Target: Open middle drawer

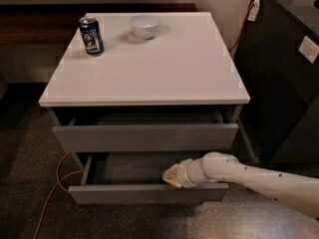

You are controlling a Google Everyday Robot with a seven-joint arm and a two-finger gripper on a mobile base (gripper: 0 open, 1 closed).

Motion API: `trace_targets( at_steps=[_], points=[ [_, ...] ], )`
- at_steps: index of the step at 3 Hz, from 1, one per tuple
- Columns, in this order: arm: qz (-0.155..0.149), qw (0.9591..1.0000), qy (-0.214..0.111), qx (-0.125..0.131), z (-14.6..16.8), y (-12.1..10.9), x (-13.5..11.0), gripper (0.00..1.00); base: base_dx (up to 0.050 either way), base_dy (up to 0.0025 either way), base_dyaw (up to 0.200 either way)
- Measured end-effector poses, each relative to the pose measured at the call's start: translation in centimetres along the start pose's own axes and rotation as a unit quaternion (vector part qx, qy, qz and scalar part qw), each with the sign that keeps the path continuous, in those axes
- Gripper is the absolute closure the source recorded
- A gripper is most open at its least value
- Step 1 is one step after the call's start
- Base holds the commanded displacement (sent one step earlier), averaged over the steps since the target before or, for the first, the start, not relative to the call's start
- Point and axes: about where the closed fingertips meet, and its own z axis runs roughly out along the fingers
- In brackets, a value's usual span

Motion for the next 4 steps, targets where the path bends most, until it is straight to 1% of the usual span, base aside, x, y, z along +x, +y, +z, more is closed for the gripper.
trace_targets(
  at_steps=[3, 4],
  points=[
    [0.001, 1.0, -0.001, -0.003, -0.1, 0.3, -0.3, 1.0, 0.0, 0.0, 0.0],
    [0.004, 0.9998, -0.009, -0.018, 0.5, 1.6, -0.1, 1.0, 0.0, 0.0, 0.0]
  ],
)
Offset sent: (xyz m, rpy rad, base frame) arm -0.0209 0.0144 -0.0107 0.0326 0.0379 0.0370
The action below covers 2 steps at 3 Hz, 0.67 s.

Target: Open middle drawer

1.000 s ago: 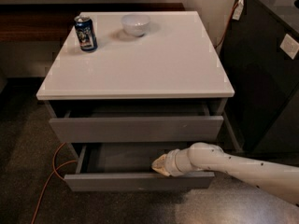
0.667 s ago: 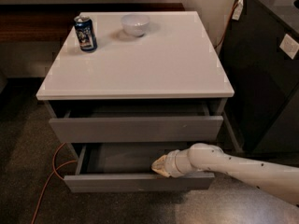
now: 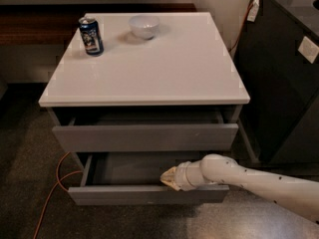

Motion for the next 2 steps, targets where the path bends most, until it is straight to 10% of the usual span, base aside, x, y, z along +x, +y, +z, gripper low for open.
trace_targets(
  at_steps=[2],
  points=[
    [0.0, 1.0, -0.003, -0.003, -0.28, 0.39, -0.44, 1.0, 0.0, 0.0, 0.0]
  ],
)
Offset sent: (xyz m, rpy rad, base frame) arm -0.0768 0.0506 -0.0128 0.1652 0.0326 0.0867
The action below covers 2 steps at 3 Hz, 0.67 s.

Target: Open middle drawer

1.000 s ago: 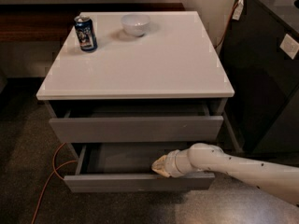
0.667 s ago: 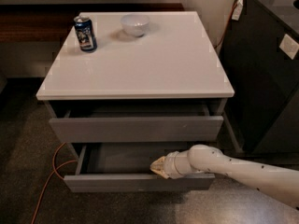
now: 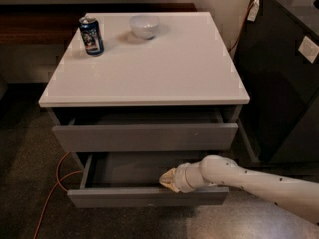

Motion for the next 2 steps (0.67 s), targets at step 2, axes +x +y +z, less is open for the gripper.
trace_targets(
  at_steps=[2],
  points=[
    [-0.003, 0.9997, -0.018, -0.014, 0.41, 2.16, -0.64, 1.0, 0.0, 0.0, 0.0]
  ],
)
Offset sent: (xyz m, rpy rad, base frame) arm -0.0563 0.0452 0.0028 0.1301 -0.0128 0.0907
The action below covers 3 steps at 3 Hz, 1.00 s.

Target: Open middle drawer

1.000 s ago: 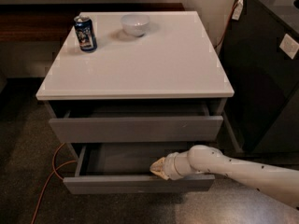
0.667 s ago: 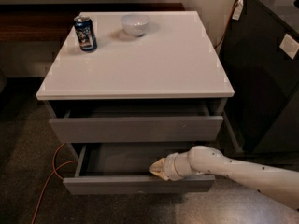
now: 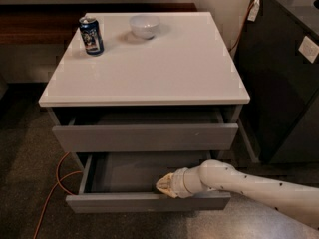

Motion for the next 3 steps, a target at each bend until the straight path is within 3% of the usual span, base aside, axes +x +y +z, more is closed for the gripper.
trace_targets(
  at_steps=[1, 3],
  points=[
    [-0.011, 0.9997, -0.015, -0.014, 0.4, 0.0, -0.8, 1.0, 0.0, 0.0, 0.0],
    [0.004, 0.9998, -0.01, -0.019, 0.4, -1.5, 0.3, 1.0, 0.0, 0.0, 0.0]
  ],
)
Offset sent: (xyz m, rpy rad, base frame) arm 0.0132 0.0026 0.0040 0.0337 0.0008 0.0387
